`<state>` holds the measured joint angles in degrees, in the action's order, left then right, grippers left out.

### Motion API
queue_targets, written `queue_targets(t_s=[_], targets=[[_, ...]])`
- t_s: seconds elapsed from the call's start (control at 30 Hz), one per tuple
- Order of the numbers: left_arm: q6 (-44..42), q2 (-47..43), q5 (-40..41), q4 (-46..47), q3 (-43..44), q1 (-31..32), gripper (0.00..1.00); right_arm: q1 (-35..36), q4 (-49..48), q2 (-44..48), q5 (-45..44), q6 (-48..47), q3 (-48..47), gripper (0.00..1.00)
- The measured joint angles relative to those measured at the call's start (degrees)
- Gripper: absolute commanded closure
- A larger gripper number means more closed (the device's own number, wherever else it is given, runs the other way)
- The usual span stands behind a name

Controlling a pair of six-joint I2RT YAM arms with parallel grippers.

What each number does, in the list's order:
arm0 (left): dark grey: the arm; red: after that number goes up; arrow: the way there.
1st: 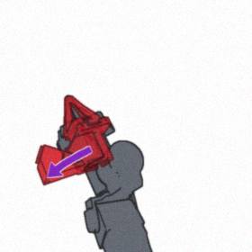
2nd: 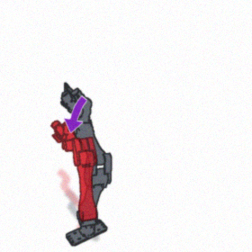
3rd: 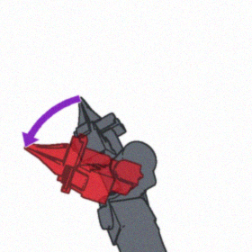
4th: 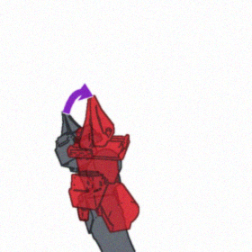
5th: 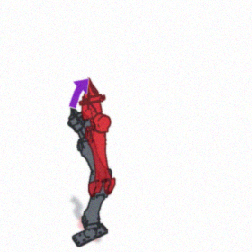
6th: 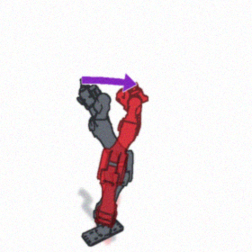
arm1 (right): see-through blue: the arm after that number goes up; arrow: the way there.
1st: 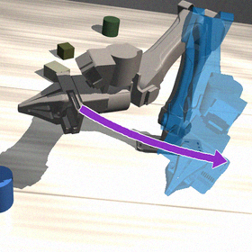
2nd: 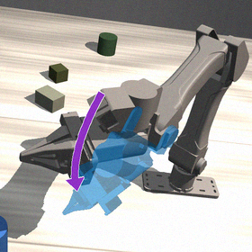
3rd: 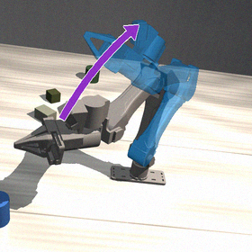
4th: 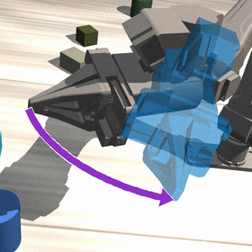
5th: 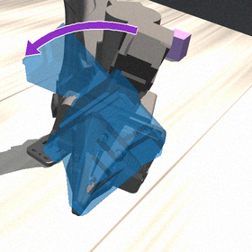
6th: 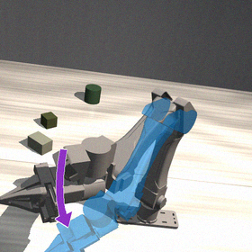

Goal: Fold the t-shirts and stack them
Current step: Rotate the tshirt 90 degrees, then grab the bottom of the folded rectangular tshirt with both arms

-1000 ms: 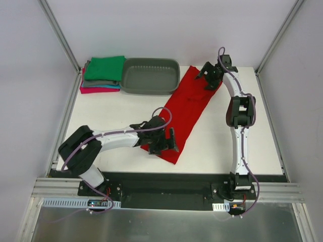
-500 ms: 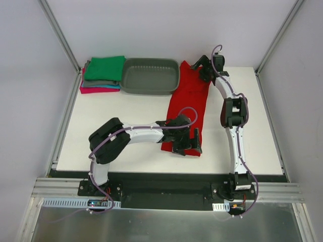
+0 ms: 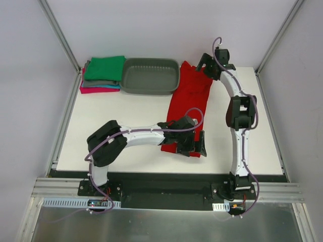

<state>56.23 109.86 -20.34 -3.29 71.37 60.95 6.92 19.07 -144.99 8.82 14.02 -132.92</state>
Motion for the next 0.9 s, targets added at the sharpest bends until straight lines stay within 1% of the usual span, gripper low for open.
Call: queue_targets(t_s=[0.07,0.17,0.2,0.27,0.33,0.37,0.4,0.43,0.47,0.53,0.6,0.67,0.8,0.83,0.87,0.9], targets=[[-1.6,-2.9,1.3,0.0,-1.3,0.3,0.01,0.0,3.1,5.9,-1.3,-3.4,2.8,0.04],[-4.7,-10.3,1.9,0.0,-5.3,0.6,0.01,-0.1,8.5,18.9,-2.0,-10.1,8.2,0.04],[-5.7,-13.4,2.0,0.1,-7.1,0.6,0.01,-0.2,8.8,25.0,-1.7,-12.0,12.1,0.04],[-7.5,-20.2,2.4,0.1,-11.5,0.3,0.01,-0.5,8.0,40.3,-0.5,-14.2,24.2,0.04],[-8.8,-26.8,3.5,0.1,-16.3,-0.9,0.01,-0.7,4.0,58.2,1.5,-14.3,39.5,0.04],[-9.3,-29.2,4.1,0.0,-18.3,-1.6,0.01,-0.9,1.0,67.3,3.1,-13.5,47.7,0.04],[-9.7,-32.0,4.4,0.0,-20.9,-3.0,0.01,-1.0,-1.5,74.1,4.4,-12.5,54.4,0.04],[-10.1,-34.6,4.8,-0.1,-23.6,-4.9,0.01,-1.1,-7.1,84.6,6.3,-9.9,64.7,0.04],[-10.6,-36.4,5.7,-0.5,-25.5,-6.6,0.01,-1.2,-10.4,92.4,7.8,-7.6,72.5,0.04],[-11.1,-38.1,7.6,-1.3,-28.0,-9.7,0.01,-1.2,-15.5,103.4,11.1,-3.6,85.4,0.04],[-12.2,-37.9,8.6,-2.1,-28.9,-12.1,0.01,-0.7,-15.7,108.4,13.9,0.2,94.6,0.04],[-13.0,-36.5,9.0,-2.1,-28.9,-13.2,0.02,0.5,-14.0,109.0,14.4,3.2,101.1,0.04],[-14.0,-29.8,8.2,-2.1,-27.4,-14.8,0.12,3.8,-10.8,109.4,13.9,10.4,111.2,0.04],[-14.1,-27.1,8.1,-2.0,-26.9,-15.0,0.19,4.6,-11.0,109.9,14.0,12.2,113.5,0.04],[-14.1,-26.0,8.1,-2.0,-26.8,-15.2,0.28,5.3,-11.1,110.3,13.9,13.5,115.4,0.04],[-14.1,-24.3,7.8,-2.1,-26.6,-15.3,0.34,6.0,-10.9,110.9,13.7,14.7,117.1,0.04]])
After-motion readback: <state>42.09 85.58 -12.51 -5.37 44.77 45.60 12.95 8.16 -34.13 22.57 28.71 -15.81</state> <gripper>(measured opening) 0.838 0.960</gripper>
